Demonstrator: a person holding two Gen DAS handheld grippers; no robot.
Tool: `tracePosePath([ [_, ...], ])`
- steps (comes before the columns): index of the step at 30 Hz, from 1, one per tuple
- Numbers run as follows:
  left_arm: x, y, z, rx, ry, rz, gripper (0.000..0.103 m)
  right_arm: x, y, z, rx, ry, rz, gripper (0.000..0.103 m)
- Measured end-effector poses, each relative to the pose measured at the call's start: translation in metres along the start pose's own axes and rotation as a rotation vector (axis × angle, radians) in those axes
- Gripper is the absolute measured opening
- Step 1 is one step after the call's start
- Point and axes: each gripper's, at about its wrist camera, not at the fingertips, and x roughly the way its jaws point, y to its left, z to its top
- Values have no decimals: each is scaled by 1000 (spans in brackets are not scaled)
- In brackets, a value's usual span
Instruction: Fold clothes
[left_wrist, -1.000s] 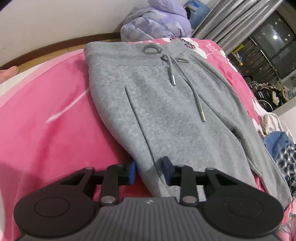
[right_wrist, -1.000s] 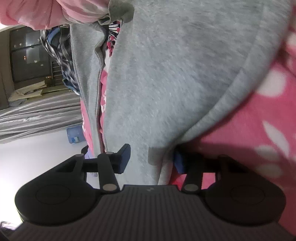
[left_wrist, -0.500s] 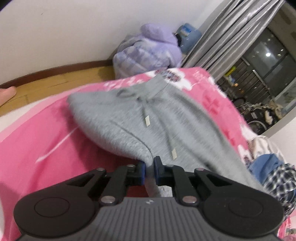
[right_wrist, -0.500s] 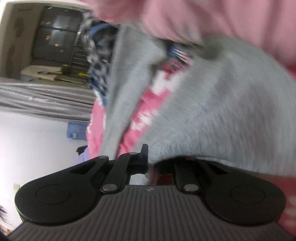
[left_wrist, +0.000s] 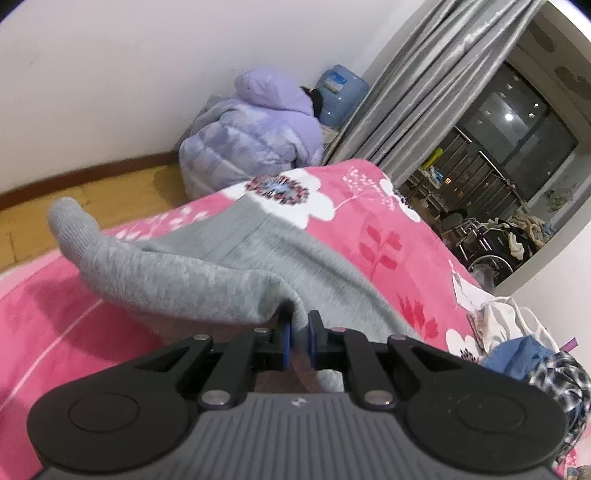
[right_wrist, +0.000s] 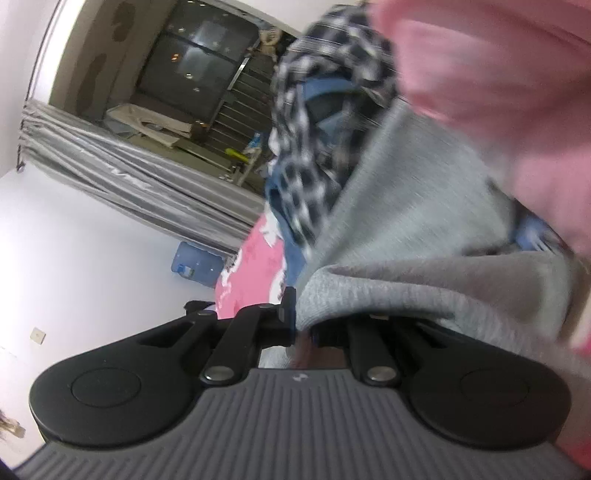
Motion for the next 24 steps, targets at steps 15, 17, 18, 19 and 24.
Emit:
tracePosePath([
  [15,138,-85,40,247,32,58,10,127,-7,61,-21,20,-26,6],
  [17,159,-84,43,231,75,53,12,150,-18,67,5,37,-44,6],
  [18,167,-79,46,204,102,42,16,163,-25,70,24,53,-57,9],
  [19,175,-75,49,177,130,31,17,177,-36,74,64,88,-85,10],
  [24,215,-52,63,42,268,-25,29,213,-72,85,230,249,-167,32],
])
